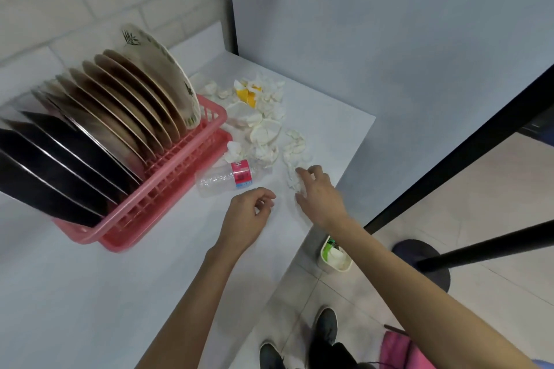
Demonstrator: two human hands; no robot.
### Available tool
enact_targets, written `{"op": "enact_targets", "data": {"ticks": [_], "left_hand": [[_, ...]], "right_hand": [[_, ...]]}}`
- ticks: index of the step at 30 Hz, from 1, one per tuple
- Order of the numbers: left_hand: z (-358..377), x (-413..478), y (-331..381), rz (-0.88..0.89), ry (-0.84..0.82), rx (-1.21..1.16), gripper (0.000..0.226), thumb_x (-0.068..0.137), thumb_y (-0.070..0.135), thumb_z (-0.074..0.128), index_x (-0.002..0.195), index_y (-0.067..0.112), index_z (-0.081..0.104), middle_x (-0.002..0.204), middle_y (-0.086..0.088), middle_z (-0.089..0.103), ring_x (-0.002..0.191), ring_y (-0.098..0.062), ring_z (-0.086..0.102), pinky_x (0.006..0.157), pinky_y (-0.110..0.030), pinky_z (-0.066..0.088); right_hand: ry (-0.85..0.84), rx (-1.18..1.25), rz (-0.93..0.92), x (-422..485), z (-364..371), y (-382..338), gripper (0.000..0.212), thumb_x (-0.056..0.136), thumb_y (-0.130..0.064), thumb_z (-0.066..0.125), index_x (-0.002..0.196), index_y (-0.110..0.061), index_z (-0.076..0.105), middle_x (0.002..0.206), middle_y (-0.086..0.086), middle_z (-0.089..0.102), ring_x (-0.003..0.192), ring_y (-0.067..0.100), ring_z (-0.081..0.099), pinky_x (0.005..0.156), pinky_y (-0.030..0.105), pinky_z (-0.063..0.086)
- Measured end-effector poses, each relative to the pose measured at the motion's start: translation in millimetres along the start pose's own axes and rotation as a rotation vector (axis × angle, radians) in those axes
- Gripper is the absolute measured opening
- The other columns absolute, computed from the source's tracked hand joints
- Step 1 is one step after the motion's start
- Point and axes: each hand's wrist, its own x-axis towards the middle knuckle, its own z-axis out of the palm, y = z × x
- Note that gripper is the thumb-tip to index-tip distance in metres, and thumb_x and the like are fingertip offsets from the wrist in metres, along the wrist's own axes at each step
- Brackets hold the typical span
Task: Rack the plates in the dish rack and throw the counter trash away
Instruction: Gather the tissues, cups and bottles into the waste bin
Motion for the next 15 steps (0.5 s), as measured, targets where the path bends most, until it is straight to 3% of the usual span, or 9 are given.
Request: {"op": "enact_targets", "data": {"ticks": [6, 11, 15], "left_hand": [[4.6, 26.3, 10.2, 0.044, -0.006, 0.008, 0.023, 0.09, 0.003, 0.059, 0.101, 0.018, 0.072, 0.088, 0.01, 0.072, 0.083, -0.005, 0.066, 0.08, -0.025, 0.054], [16.2, 55.9, 27.2, 0.101, -0.029, 0.061, 0.027, 0.09, 0.0, 0.056, 0.106, 0.016, 0.071, 0.099, 0.007, 0.07, 0.086, -0.009, 0.064, 0.081, -0.029, 0.055], [39.6, 78.5, 42.7, 0.144, -0.085, 0.179, 0.029, 0.093, 0.005, 0.056, 0.116, 0.017, 0.067, 0.119, 0.006, 0.064, 0.088, -0.01, 0.061, 0.083, -0.029, 0.054]], "right_hand": [[-0.077, -0.011, -0.085, 10.4, 7.5, 6.6, 0.034, 0.092, -0.033, 0.059, 0.121, -0.016, 0.055, 0.113, 0.004, 0.05, 0.1, 0.025, 0.053, 0.074, 0.035, 0.045], [-0.066, 0.287, -0.034, -6.4, 0.6, 18.8, 0.026, 0.086, -0.031, 0.061, 0.107, -0.015, 0.057, 0.099, -0.002, 0.052, 0.085, 0.018, 0.053, 0.069, 0.032, 0.045], [-0.078, 0.511, 0.129, -11.6, -14.2, 37.5, 0.021, 0.084, -0.019, 0.063, 0.105, -0.017, 0.059, 0.092, 0.0, 0.062, 0.073, 0.015, 0.056, 0.06, 0.021, 0.044]]}}
